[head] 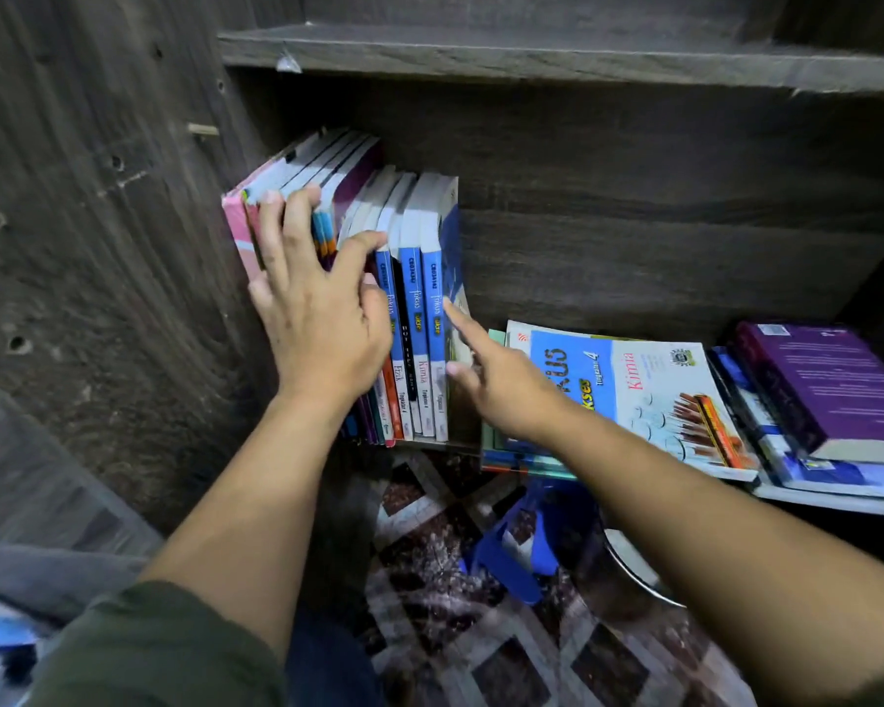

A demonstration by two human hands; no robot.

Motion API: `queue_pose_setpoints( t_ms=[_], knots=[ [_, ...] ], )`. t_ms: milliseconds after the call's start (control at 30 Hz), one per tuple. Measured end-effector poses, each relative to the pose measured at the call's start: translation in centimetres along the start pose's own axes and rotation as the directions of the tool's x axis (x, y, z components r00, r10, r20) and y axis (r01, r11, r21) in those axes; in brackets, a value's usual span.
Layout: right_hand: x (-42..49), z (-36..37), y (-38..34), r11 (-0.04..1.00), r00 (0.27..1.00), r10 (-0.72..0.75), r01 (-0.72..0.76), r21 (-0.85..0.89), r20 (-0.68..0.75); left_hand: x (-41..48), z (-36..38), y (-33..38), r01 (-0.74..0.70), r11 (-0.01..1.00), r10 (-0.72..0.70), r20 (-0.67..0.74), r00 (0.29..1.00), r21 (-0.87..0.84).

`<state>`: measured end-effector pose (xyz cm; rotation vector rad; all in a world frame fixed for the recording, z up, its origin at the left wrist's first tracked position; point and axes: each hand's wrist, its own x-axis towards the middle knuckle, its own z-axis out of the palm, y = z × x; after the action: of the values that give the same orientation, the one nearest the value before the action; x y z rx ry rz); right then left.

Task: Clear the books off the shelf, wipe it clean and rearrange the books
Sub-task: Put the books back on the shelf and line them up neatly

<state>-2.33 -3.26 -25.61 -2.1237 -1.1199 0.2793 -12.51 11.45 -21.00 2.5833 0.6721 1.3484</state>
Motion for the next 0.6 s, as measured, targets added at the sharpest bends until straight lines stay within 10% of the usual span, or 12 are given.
queue_pose_setpoints(
  t_ms=[167,600],
  knots=[
    [-5.3,-4.5,3.8,0.907,0.975,0.120,-0.030,-0.421,0.189,0.0,0.0,0.1,0.000,1.000,0.000,0.006,1.000,0.015],
    [-6.9,-3.1,10.9,0.663,0.946,0.287,-0.083,-0.744,0.150,0.0,0.3,0.3,-0.004,0.984,-0.010,0.076,0.997,0.176]
  ],
)
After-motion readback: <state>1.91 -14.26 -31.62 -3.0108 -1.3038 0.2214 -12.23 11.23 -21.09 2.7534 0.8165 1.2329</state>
